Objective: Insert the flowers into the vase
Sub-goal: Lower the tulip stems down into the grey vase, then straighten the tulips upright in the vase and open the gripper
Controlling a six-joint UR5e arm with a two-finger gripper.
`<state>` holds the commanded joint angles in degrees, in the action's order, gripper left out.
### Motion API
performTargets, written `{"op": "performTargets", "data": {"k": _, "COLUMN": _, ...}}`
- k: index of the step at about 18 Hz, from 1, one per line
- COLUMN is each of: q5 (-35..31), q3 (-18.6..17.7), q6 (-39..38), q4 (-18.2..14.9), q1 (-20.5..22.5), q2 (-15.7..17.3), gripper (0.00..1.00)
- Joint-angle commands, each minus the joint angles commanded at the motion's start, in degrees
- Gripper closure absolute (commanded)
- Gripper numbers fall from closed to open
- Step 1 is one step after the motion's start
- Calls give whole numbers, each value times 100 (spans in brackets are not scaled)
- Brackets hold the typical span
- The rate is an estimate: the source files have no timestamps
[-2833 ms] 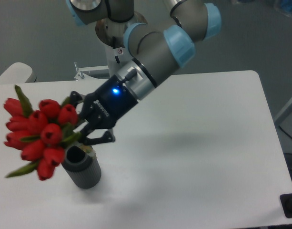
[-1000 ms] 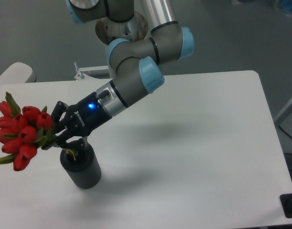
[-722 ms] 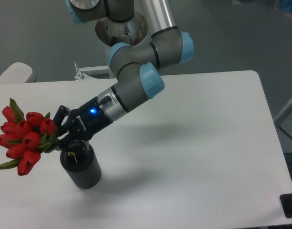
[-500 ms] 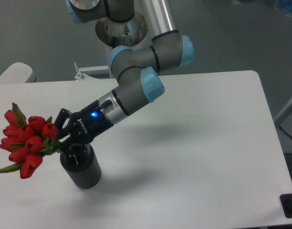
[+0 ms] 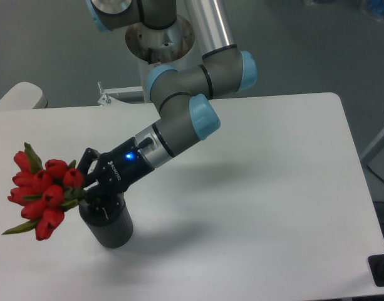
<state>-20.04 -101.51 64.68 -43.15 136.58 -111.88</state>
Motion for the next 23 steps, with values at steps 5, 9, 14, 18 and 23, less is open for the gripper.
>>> {"op": "performTargets", "data": {"k": 5, "q5": 0, "q3": -44, "q6": 45, "q4": 0, "q1": 26, "q2": -53, "gripper": 71}}
{"op": "performTargets", "data": {"k": 9, "q5": 0, "q3": -79, "q6": 45, "q4": 0, "q1": 79, "q2": -62, "gripper": 58}}
{"op": "performTargets", "data": {"k": 14, "q5": 9, "q3": -97, "q6": 53, "q4": 9, "q1": 123, "q2": -62, "gripper": 55}}
{"op": "performTargets", "data": {"k": 18, "q5": 9, "q3": -97, "q6": 62, "q4": 17, "q1": 158, "q2": -62, "gripper": 53}}
{"op": "performTargets", "data": {"k": 23, "q5": 0, "q3": -185, "q6": 308, "q4": 17, "q1": 158, "q2": -62, "gripper": 51}}
